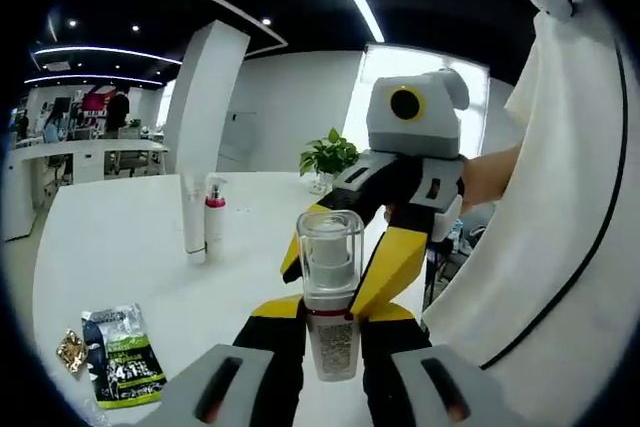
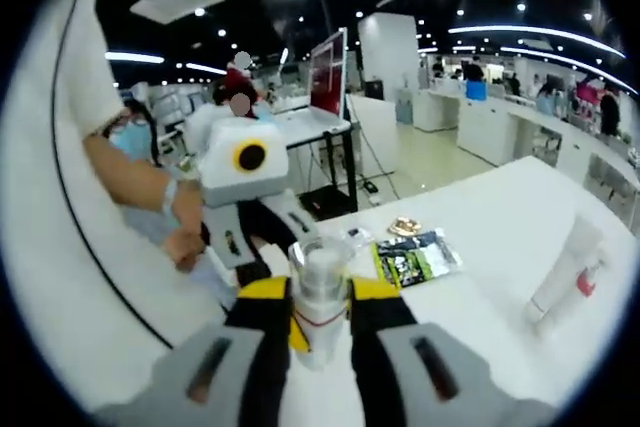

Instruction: Arrange the skincare products in the storage area until every visible bottle or jar stands upright without overlapping.

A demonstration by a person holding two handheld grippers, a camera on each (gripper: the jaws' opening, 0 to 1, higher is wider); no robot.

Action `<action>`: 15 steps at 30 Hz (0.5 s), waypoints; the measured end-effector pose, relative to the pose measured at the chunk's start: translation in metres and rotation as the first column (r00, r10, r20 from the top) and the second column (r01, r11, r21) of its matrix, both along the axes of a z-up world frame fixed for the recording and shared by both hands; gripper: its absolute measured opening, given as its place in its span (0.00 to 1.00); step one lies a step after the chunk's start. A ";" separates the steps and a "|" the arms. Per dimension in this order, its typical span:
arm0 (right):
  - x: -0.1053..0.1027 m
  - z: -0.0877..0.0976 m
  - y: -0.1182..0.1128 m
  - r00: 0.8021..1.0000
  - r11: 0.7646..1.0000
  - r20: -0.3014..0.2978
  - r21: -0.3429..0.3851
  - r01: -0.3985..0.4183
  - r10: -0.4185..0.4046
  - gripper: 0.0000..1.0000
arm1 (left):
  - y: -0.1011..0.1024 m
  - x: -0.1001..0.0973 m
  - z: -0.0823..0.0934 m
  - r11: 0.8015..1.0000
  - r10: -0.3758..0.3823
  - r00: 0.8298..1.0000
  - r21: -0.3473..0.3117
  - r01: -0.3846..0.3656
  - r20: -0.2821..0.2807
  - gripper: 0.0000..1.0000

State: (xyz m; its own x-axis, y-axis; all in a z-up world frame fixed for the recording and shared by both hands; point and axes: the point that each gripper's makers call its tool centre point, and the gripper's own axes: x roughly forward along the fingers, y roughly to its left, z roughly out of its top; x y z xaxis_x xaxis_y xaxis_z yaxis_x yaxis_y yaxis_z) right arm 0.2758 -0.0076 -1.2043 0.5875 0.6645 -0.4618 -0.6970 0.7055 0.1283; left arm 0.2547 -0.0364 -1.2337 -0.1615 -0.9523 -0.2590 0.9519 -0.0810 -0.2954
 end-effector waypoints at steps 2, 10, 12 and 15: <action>0.001 0.002 -0.003 1.000 1.000 0.013 -0.004 0.016 -0.016 0.19 | -0.003 0.001 0.002 1.000 0.013 1.000 -0.002 -0.013 0.009 0.20; 0.005 0.001 -0.007 0.996 0.997 0.039 0.010 0.077 -0.077 0.19 | -0.002 0.007 -0.003 0.998 0.064 0.998 0.019 -0.064 -0.007 0.22; 0.006 0.002 -0.009 0.996 0.996 0.034 0.023 0.085 -0.086 0.19 | 0.000 0.009 -0.002 0.995 0.100 0.995 0.016 -0.100 -0.009 0.23; 0.008 0.006 -0.013 0.995 0.995 0.036 0.040 0.096 -0.097 0.19 | 0.001 0.009 -0.002 0.992 0.125 0.992 0.017 -0.125 -0.008 0.24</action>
State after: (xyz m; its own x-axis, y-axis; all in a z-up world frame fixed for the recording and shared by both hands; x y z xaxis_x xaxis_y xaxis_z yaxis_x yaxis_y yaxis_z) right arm 0.2835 -0.0201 -1.1983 0.6662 0.6207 -0.4135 -0.6309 0.7647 0.1314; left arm 0.2642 -0.0357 -1.2357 -0.0440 -0.9609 -0.2734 0.9515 0.0431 -0.3046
